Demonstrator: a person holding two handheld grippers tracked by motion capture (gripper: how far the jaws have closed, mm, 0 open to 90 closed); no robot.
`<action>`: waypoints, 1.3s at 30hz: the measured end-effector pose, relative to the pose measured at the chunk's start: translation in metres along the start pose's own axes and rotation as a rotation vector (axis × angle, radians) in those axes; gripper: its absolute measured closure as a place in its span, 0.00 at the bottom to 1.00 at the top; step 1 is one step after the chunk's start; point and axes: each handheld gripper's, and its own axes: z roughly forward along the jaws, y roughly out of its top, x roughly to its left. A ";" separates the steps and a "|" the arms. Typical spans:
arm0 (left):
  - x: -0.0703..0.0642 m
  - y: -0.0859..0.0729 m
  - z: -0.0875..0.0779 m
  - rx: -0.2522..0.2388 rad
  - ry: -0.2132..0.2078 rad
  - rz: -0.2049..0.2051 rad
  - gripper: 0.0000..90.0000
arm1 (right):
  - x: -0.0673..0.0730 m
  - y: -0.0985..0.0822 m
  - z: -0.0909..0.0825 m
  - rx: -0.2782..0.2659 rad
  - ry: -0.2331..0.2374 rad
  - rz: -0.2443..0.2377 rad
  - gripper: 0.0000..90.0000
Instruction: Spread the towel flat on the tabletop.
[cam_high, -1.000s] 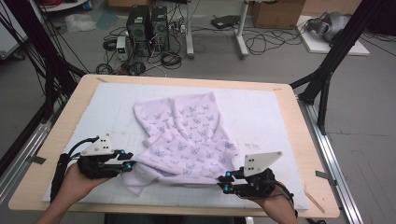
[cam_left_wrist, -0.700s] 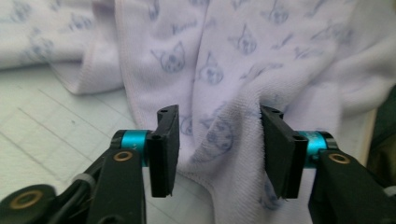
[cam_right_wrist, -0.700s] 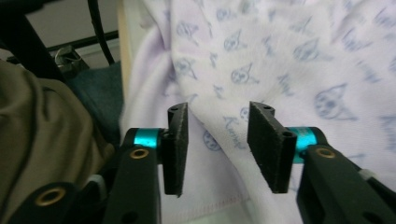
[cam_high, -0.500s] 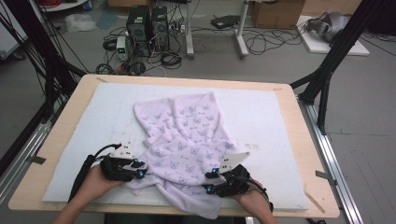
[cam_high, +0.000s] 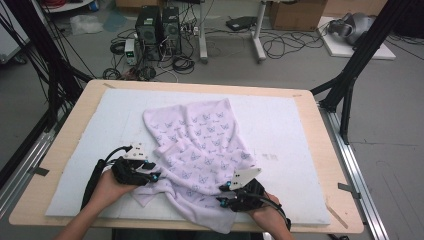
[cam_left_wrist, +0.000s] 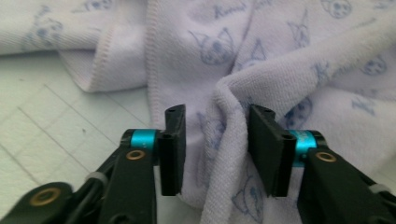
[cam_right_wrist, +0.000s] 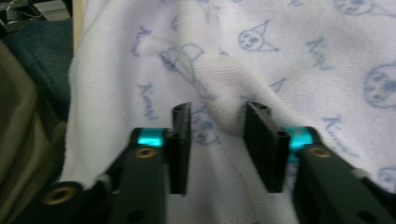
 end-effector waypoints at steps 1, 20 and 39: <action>0.000 -0.002 0.000 -0.001 -0.014 0.008 0.72 | -0.002 0.001 0.000 0.006 -0.011 -0.005 0.79; 0.026 0.023 0.018 -0.049 0.029 -0.044 0.87 | -0.095 0.019 -0.010 0.002 -0.126 0.163 0.96; 0.010 -0.011 -0.061 -0.159 0.055 -0.017 0.56 | -0.044 0.013 -0.054 -0.158 -0.106 0.083 0.67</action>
